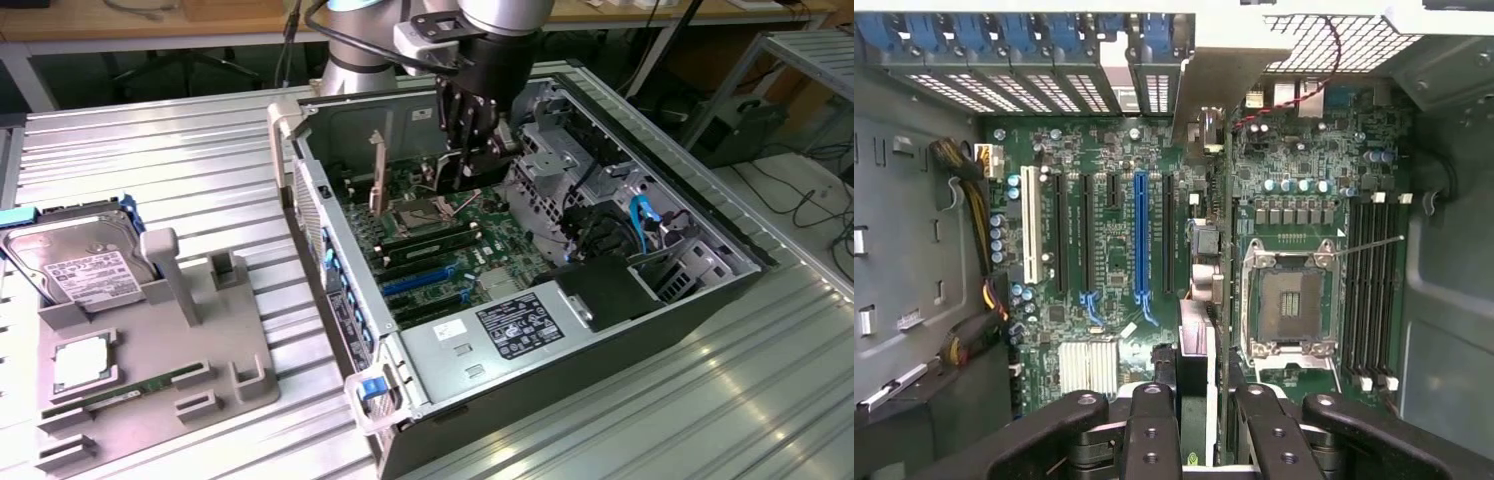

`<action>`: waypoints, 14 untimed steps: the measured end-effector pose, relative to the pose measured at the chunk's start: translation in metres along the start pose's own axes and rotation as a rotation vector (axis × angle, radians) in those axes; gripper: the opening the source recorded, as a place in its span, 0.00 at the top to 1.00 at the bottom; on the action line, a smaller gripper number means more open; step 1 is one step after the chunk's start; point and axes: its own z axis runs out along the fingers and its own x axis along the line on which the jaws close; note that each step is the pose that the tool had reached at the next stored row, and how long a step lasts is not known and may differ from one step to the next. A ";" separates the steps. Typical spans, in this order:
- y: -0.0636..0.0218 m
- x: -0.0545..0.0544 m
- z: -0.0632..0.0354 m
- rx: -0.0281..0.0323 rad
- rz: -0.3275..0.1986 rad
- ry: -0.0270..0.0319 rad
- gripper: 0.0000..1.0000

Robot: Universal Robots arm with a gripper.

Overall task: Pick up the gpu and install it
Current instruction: 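Insert the gpu into the slot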

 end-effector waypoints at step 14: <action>0.0017 0.010 0.0179 -0.0076 0.000 0.0000 0.73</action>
